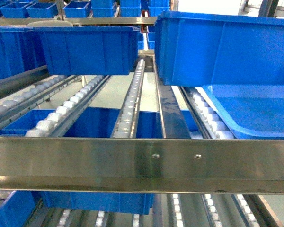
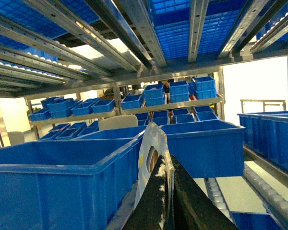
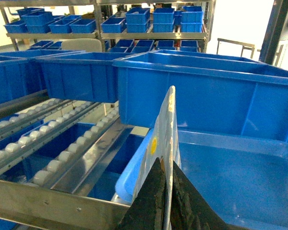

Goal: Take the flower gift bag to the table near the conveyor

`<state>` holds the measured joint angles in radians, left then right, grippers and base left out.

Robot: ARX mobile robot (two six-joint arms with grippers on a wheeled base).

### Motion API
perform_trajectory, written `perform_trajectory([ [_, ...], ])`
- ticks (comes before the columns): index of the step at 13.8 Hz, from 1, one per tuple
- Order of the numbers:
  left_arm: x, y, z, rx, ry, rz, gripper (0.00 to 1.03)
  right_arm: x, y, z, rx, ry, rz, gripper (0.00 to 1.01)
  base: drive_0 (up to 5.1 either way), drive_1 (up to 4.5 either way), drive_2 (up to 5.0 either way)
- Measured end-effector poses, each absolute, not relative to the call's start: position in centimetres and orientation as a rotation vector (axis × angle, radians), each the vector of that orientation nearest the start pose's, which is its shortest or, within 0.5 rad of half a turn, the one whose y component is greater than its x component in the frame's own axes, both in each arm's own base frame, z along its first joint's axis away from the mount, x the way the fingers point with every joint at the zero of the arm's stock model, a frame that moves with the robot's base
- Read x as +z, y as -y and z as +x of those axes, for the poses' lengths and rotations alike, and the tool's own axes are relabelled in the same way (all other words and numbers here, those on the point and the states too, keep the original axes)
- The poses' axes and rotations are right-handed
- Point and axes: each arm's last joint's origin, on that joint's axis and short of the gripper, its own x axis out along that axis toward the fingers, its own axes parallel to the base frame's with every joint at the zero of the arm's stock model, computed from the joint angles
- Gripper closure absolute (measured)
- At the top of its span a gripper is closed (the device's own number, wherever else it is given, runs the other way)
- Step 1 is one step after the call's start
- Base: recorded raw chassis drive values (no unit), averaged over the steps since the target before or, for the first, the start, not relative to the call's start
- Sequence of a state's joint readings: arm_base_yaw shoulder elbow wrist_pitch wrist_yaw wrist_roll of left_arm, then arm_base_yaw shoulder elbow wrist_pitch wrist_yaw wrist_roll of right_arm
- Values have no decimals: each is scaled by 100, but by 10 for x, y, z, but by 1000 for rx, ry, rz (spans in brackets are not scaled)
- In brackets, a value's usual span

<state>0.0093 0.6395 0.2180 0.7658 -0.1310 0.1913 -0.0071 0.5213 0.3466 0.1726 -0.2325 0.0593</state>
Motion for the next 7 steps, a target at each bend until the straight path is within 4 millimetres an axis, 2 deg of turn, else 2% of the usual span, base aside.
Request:
perform_trajectory([
  [7,248,-5,147,172,331,168,101,251,-6,139,225,-10,59,98,-485,251,251],
])
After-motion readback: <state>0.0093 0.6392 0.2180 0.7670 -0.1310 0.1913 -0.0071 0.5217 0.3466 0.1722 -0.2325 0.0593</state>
